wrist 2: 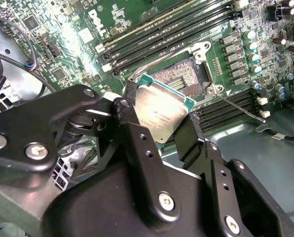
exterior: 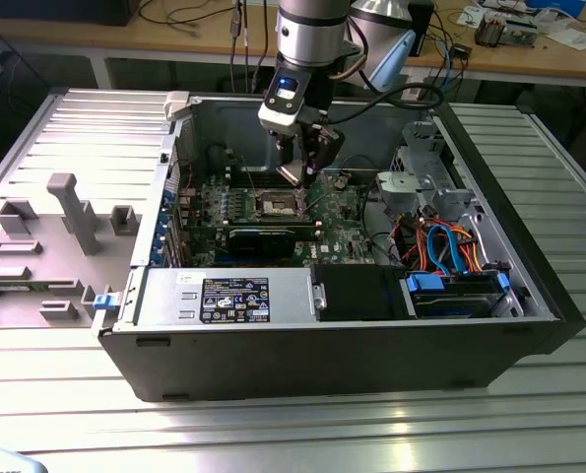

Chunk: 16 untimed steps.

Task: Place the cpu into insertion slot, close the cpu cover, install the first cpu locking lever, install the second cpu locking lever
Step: 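Place the cpu into insertion slot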

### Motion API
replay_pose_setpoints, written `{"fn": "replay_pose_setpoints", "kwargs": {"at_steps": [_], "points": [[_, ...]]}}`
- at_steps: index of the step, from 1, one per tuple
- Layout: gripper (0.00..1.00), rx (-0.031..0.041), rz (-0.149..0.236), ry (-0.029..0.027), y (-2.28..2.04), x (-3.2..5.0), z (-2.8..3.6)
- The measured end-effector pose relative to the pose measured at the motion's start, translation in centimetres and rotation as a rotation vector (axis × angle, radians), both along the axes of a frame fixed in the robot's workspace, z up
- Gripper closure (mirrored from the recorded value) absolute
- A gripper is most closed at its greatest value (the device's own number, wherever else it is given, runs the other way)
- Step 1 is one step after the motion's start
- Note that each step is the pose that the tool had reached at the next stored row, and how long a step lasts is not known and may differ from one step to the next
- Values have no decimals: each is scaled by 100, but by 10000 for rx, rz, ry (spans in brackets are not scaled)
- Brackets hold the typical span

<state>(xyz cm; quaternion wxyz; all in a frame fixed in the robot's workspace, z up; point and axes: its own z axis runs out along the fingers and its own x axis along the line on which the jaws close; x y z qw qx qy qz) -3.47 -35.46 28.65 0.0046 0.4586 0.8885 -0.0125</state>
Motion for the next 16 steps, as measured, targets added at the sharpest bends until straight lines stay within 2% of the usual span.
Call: {"fn": "replay_pose_setpoints", "kwargs": {"at_steps": [16], "points": [[45,-13,-279,0,0,0,-13]]}}
